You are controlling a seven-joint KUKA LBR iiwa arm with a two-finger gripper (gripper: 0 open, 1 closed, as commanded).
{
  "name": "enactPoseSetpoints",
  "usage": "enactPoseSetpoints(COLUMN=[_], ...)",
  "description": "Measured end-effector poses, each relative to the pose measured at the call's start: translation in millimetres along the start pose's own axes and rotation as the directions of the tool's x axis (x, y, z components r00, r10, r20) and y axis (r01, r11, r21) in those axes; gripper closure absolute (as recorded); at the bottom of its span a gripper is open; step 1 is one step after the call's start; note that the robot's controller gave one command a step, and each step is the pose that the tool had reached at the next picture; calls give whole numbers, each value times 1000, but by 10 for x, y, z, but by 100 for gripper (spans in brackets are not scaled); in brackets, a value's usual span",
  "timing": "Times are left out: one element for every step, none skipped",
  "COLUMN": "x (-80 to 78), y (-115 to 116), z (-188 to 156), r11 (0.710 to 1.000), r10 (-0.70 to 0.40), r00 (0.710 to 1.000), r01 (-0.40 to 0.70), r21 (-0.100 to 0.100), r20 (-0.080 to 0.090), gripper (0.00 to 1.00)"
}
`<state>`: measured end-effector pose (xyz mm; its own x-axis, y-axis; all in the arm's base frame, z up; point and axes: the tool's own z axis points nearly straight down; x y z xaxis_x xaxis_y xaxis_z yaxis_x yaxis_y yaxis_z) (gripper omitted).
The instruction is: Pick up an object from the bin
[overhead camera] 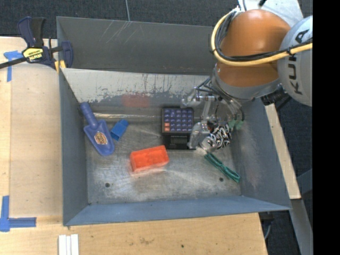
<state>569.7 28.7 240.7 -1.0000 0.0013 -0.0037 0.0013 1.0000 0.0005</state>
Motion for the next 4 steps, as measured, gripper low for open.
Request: enactPoseSetpoints(x=[0,-105,-90,-188], y=[0,84,88,180], z=[0,370,982,1511], r11=[1000,998,974,946], r10=[0,60,227,324], r00=[1000,998,974,946], r01=[0,-60,-227,-324], r21=[0,-1,-1,-1], r20=[0,7,4,7], gripper=[0,0,0,0])
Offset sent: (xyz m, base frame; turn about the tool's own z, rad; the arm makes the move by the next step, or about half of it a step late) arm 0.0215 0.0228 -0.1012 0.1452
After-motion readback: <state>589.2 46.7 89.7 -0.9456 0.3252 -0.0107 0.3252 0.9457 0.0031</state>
